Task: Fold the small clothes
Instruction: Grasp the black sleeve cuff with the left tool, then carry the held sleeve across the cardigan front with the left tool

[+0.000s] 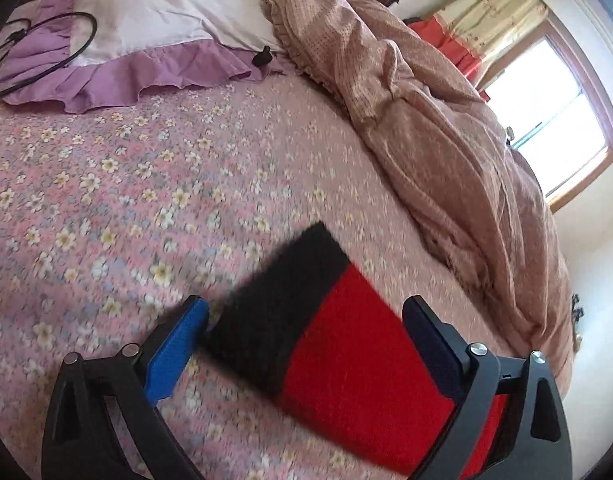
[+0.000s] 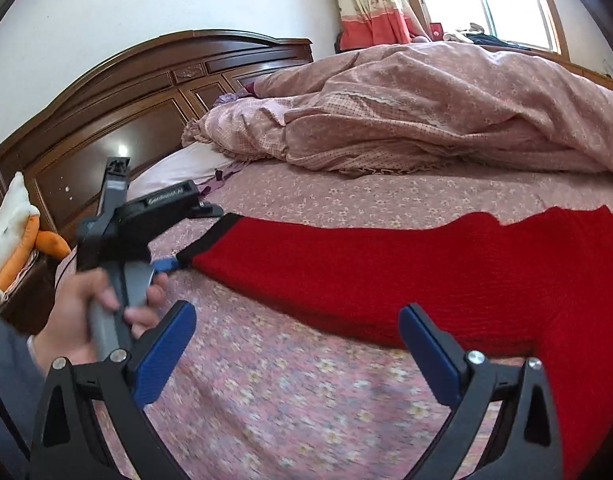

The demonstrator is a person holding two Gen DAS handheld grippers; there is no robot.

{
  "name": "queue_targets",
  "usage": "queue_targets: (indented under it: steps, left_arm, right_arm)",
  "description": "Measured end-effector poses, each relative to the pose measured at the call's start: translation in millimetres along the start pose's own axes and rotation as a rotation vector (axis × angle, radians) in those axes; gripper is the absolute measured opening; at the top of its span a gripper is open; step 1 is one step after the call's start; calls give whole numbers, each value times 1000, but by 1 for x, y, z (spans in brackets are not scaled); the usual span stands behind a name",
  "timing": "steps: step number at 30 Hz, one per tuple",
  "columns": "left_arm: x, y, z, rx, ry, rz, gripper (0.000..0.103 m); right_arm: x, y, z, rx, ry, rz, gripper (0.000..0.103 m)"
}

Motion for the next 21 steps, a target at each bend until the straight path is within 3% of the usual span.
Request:
queue_targets:
  steps: [1,3,4,7,9,11,15,21]
  left_arm:
    - [-1,2,0,3,-4,-20,78]
    - [-1,5,6,29,26,-71,43]
    - [1,7,10,43,51,-93,40]
    - [6,3,10,30,24,-78,36]
    - [8,1,11,-7,35,-71,11]
    - [12,2,9,33,49,-108,4]
    - [19,-24,-9,155,-3,-131,3]
    - [58,-118,-14,330,12,-63,3]
  right_arm:
    - [0,-4,-3,-1,0,5,103]
    - [0,-18,-10,-17,9,59,103]
    - [-2,-26,-13,-39,14,105,103]
    - [-7,-48,-25,-87,-3,233,103]
    - [-8,-55,-31,-96,-10,258,103]
    - [-7,-58,-36,-102,-4,255,103]
    - [-5,-62,-54,-95,7,196,103]
    - [-9,-88,-103,-36,-81,167,103]
Point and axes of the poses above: each gripper's, at about its wrist camera, not at the fingertips, and z roughly the way its jaws point, y to its left, x to its underside, the point moved 3 cm from there along z, roughly the way its jaws point, and after that the axes turned 9 degrees about y, right-handed, at the moved point
